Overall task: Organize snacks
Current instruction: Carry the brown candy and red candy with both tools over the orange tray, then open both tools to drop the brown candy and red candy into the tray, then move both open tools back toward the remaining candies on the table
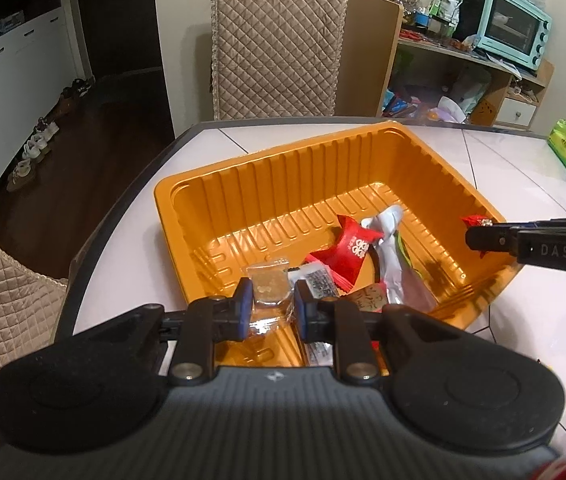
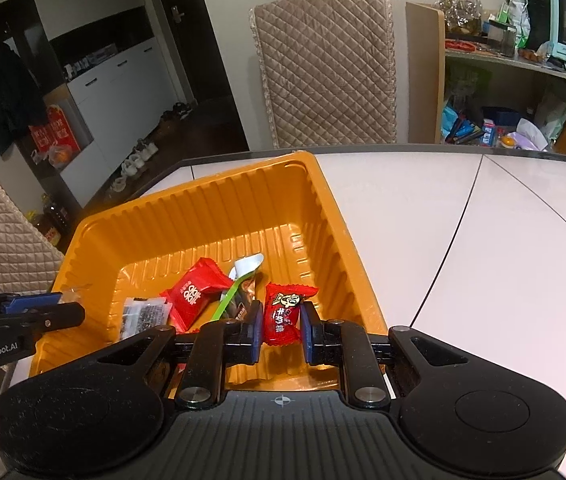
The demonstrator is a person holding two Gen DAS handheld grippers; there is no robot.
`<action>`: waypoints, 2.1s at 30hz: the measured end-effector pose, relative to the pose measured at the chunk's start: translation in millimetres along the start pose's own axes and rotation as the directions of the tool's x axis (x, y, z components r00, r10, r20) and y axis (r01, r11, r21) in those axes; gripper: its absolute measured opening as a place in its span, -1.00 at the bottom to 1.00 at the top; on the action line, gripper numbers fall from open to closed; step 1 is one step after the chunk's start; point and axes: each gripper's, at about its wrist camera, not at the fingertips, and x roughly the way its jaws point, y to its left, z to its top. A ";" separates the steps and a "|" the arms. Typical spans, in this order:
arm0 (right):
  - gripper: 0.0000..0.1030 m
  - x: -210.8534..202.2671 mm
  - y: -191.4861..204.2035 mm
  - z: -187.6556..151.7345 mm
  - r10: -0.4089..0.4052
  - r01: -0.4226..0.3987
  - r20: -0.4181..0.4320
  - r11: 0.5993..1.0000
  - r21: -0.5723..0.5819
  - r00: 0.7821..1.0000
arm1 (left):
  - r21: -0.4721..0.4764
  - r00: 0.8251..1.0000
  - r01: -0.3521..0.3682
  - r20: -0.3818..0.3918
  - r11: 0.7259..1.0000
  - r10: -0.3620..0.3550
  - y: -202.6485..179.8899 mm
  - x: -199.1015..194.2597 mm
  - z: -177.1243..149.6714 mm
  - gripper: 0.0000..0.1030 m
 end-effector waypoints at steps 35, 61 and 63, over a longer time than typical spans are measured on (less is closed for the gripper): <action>0.37 -59.3 -2.4 -10.5 0.005 -0.013 0.089 0.996 0.090 0.996 | -0.051 1.000 0.006 0.009 0.999 -0.006 5.5 -22.8 -3.9 -0.32; 0.52 -193.1 -9.8 -121.0 -0.079 0.057 0.076 0.966 0.254 0.994 | 0.013 0.990 0.135 -0.046 0.991 -0.135 -38.3 -118.2 -94.2 -0.11; 0.52 -199.6 -7.1 -129.2 -0.082 0.062 0.070 0.965 0.256 0.994 | 0.026 0.987 0.150 -0.056 0.988 -0.148 -45.5 -121.7 -102.0 -0.11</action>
